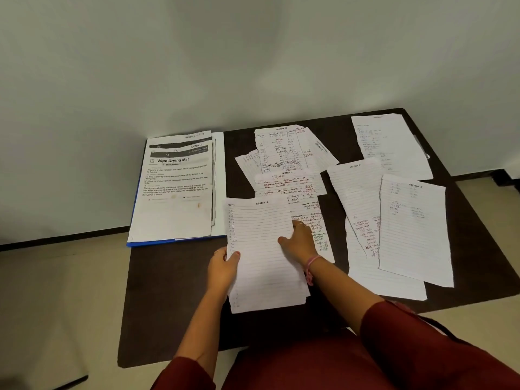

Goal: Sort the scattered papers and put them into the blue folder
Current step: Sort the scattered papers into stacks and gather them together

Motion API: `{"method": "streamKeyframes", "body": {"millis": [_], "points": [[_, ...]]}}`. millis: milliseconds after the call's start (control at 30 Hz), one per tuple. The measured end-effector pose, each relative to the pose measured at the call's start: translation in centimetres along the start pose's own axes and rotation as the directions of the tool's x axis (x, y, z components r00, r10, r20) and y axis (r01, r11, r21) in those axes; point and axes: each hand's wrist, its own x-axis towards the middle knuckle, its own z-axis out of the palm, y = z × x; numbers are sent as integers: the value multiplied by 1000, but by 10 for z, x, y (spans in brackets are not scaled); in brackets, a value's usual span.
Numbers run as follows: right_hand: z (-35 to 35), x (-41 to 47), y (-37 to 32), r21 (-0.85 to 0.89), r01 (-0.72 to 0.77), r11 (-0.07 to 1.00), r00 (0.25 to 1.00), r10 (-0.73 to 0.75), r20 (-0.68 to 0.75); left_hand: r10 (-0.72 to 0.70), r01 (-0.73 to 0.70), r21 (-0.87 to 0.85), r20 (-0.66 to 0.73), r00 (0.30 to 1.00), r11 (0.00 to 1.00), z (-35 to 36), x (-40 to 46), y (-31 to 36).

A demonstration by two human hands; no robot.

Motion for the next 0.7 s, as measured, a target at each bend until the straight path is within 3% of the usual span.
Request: {"method": "streamKeyframes", "body": {"millis": [233,400,700], "points": [[-7,-15,-3,-65,40,997,999,-42,-23,76,-76,8,-20,997,997,-12,-1,-5],[-14,-30,-9,78,18,997,999,-20,25,87,-91,-96,-45,995,991,-18,5,2],[-44,-14,-10,231,25,973,978,24,-208,92,-76,-146,107,990,986,24,10,37]]}}
